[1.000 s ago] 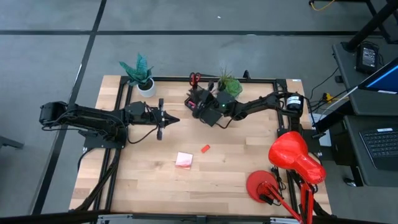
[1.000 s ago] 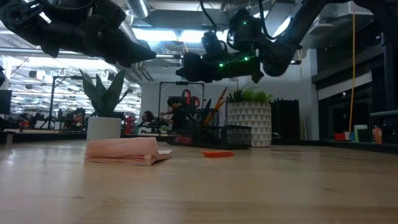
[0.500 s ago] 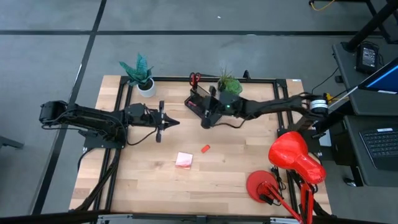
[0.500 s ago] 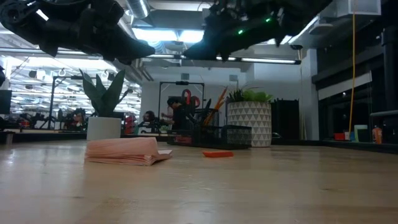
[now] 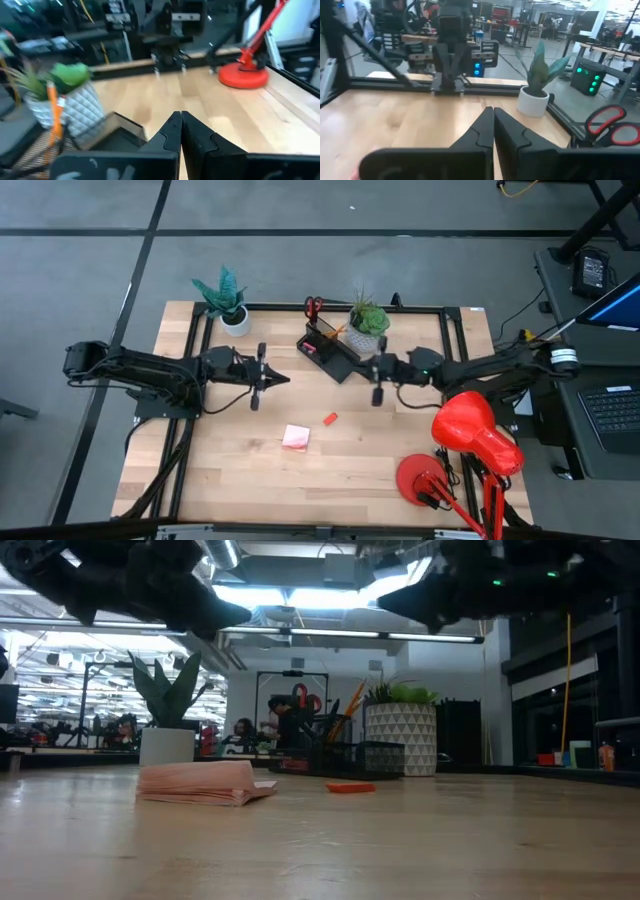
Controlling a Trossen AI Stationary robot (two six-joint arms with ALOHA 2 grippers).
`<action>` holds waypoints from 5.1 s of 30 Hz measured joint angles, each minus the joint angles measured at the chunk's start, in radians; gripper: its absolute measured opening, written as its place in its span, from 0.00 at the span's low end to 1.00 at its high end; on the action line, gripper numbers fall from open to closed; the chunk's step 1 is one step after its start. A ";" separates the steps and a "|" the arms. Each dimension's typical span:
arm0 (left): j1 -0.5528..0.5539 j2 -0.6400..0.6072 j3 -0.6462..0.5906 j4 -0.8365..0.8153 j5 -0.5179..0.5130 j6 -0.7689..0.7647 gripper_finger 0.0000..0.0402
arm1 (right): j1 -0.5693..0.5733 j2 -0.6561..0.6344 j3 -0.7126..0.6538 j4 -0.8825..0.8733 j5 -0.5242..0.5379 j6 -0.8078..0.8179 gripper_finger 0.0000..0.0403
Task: Pick and place office supplies into organizer
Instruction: Put the orange eraser into the black desk organizer
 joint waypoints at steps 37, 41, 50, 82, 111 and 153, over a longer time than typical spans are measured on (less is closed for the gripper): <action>-0.283 0.324 0.272 -0.203 -0.293 -0.173 0.01 | 0.247 0.035 -0.089 0.062 0.208 0.032 0.02; -0.320 0.375 0.347 -0.230 -0.310 -0.176 0.01 | 0.283 0.039 -0.089 0.064 0.262 0.027 0.02; -0.390 0.534 0.564 -0.479 -0.448 -0.263 0.01 | 0.361 0.039 -0.089 0.069 0.371 0.019 0.02; -0.418 0.771 0.837 -0.674 -0.562 -0.418 0.01 | 0.516 0.039 -0.089 0.020 0.438 0.080 0.02; -0.399 0.771 0.795 -0.695 -0.418 -0.469 0.43 | 0.522 0.039 -0.089 -0.017 0.438 0.081 0.02; -0.358 0.848 0.963 -1.036 -0.393 -0.709 0.48 | 0.521 0.039 -0.089 -0.024 0.438 0.105 0.02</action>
